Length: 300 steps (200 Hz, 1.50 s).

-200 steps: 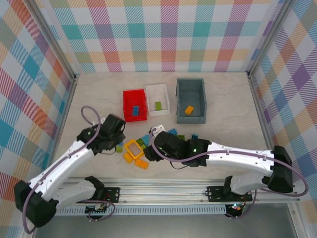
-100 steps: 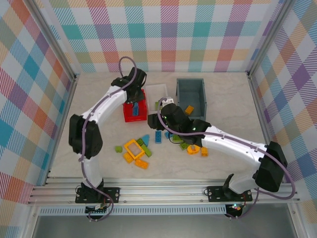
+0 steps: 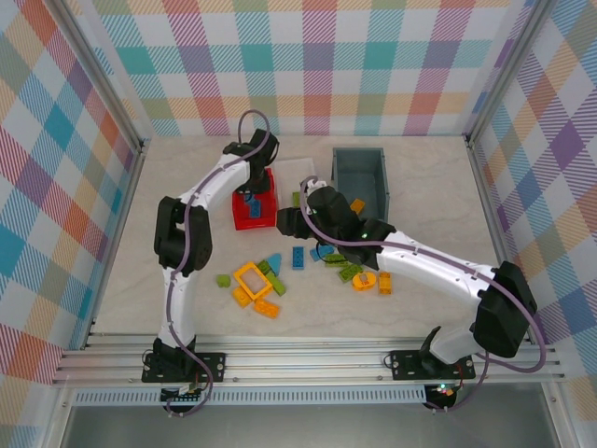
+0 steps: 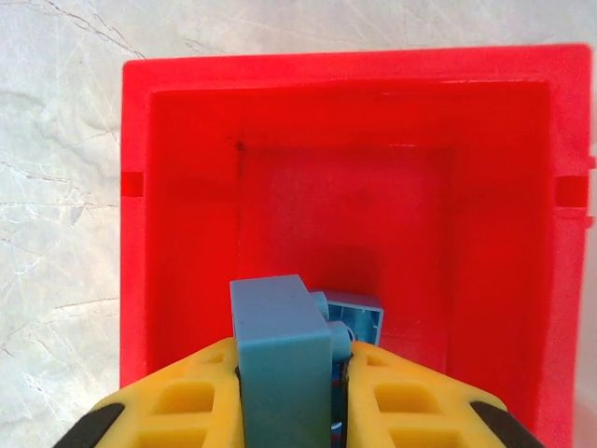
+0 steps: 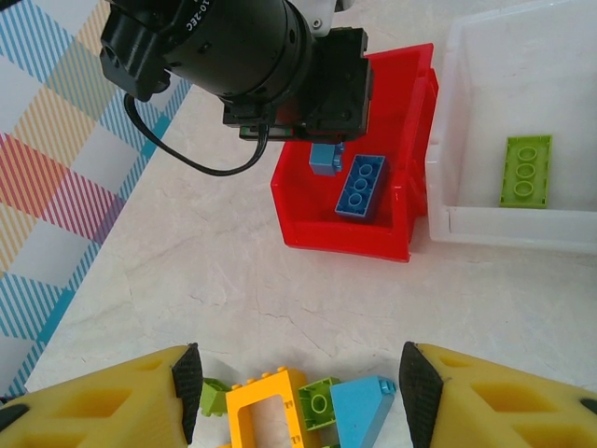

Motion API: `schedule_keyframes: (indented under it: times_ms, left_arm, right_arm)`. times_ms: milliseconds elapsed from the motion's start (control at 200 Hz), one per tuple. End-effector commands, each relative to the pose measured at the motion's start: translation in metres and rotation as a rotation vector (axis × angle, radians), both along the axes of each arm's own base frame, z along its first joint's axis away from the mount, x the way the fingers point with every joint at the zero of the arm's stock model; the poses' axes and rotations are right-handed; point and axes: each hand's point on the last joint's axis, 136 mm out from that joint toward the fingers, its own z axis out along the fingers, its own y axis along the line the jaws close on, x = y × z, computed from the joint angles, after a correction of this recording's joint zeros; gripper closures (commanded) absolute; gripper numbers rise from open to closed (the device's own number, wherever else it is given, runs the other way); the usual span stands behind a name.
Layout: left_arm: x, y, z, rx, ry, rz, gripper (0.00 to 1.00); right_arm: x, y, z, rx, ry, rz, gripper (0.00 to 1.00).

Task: Sort the legos into containers by color

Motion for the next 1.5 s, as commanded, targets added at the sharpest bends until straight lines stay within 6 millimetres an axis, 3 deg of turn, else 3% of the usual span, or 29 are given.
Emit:
schedule_keyframes:
  times_ms: [0, 130, 345, 430, 565, 700, 780, 890, 1125, 1310, 1495]
  left_arm:
    - [-0.003, 0.011, -0.002, 0.039, 0.029, -0.004, 0.76]
    - [-0.004, 0.010, 0.003, 0.031, 0.023, -0.005, 0.64]
    - [-0.006, 0.009, 0.032, 0.011, -0.019, -0.009, 0.54]
    - [-0.008, 0.006, 0.054, -0.007, -0.060, -0.011, 0.55]
    - [-0.022, -0.002, 0.112, -0.066, -0.175, -0.010, 0.55]
    - [-0.062, 0.006, 0.165, -0.152, -0.280, 0.047, 0.55]
    - [-0.096, 0.021, 0.183, -0.208, -0.321, 0.107, 0.55]
    - [-0.150, 0.038, 0.200, -0.312, -0.382, 0.162, 0.57]
    - [-0.247, 0.067, 0.217, -0.503, -0.459, 0.198, 0.57]
    - [-0.288, 0.069, 0.215, -0.648, -0.482, 0.195, 0.57]
    - [-0.305, 0.071, 0.214, -0.698, -0.483, 0.188, 0.57]
  right_arm:
    - [0.000, 0.000, -0.004, 0.027, 0.019, -0.001, 0.39]
    - [-0.001, -0.005, -0.005, 0.022, 0.024, -0.007, 0.39]
    - [-0.003, -0.014, -0.003, 0.009, 0.025, -0.020, 0.38]
    - [-0.005, -0.018, -0.004, -0.009, 0.026, -0.023, 0.39]
    - [-0.017, -0.016, -0.024, -0.093, 0.075, 0.032, 0.41]
    - [-0.043, 0.005, -0.063, -0.236, 0.127, 0.156, 0.48]
    - [-0.058, 0.025, -0.085, -0.316, 0.160, 0.249, 0.53]
    - [-0.074, 0.057, -0.112, -0.429, 0.180, 0.372, 0.61]
    - [-0.103, 0.109, -0.151, -0.523, 0.248, 0.478, 0.62]
    - [-0.102, 0.125, -0.176, -0.558, 0.312, 0.467, 0.62]
    - [-0.090, 0.133, -0.185, -0.596, 0.306, 0.430, 0.61]
